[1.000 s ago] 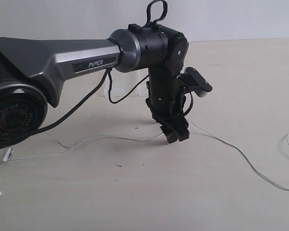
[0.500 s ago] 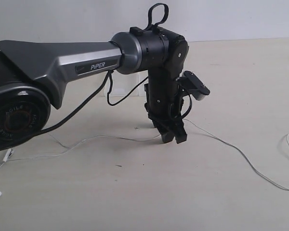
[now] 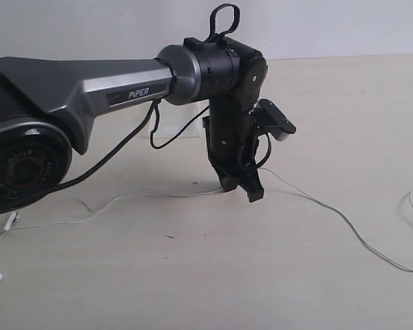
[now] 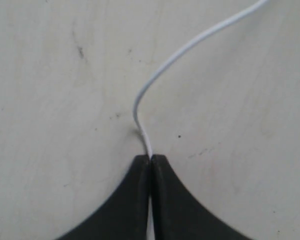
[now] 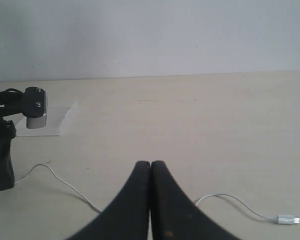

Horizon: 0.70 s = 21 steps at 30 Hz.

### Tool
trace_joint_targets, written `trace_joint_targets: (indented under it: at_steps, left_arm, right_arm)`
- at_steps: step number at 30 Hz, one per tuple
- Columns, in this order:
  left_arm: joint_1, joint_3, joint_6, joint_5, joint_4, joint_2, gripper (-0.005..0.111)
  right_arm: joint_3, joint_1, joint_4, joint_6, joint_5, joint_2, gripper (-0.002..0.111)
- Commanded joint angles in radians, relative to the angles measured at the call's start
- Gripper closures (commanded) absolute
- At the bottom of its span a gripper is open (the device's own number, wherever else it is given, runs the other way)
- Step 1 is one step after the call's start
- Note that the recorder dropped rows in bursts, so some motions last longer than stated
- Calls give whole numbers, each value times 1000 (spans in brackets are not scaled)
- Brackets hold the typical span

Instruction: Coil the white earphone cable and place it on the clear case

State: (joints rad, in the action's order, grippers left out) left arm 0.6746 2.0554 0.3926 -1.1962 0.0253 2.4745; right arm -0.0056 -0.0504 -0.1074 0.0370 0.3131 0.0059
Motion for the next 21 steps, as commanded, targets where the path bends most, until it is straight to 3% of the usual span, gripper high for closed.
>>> trace_joint_targets:
  at_steps: [1, 21]
  left_arm:
    - [4, -6, -4, -25, -25, -33, 107]
    - [4, -6, -63, 54, -39, -358, 107]
  right_arm:
    - [6, 5, 1, 3, -8, -6, 108]
    - [6, 5, 1, 3, -8, -6, 108]
